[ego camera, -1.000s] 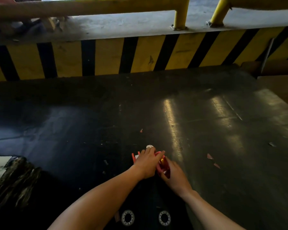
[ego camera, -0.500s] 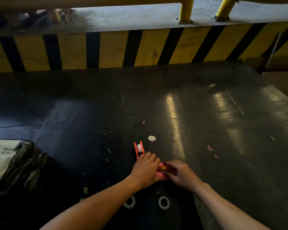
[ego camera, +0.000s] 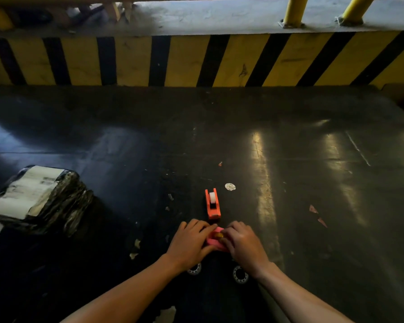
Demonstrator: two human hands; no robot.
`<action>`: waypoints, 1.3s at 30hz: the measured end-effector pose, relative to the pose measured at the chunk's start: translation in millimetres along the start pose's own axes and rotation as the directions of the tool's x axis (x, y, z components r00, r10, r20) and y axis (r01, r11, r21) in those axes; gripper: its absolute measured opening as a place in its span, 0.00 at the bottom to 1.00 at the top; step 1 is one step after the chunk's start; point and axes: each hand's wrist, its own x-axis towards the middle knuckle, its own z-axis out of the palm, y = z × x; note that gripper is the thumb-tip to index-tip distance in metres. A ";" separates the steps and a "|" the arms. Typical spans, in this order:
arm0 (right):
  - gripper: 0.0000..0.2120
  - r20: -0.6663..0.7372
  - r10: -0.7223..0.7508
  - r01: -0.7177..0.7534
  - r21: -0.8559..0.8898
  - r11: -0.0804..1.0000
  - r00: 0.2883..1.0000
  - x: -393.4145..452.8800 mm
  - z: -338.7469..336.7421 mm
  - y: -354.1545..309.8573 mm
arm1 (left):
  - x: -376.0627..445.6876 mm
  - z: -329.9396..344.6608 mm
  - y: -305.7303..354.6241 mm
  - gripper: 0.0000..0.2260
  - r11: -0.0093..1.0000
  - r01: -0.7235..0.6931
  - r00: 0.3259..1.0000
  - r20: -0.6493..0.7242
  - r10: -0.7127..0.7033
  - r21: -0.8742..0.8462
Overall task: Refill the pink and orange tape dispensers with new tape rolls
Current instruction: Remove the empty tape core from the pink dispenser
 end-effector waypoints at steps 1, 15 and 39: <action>0.06 0.002 0.006 -0.006 -0.004 1.000 1.000 0.9 1.4 -2.8 | -1.4 -0.4 -0.3 0.29 1.000 0.001 1.000 -0.005 -0.001 -0.005; 0.10 -0.066 0.032 -0.035 -0.037 0.999 0.997 -2.2 7.5 -14.1 | -4.4 0.6 -0.2 0.27 0.999 0.014 0.998 -0.063 -0.016 -0.033; 0.05 -0.094 0.387 -0.282 0.533 0.798 0.917 4.6 -12.7 -20.9 | -10.5 4.8 7.6 0.27 0.944 0.111 0.959 -0.217 -0.184 -0.312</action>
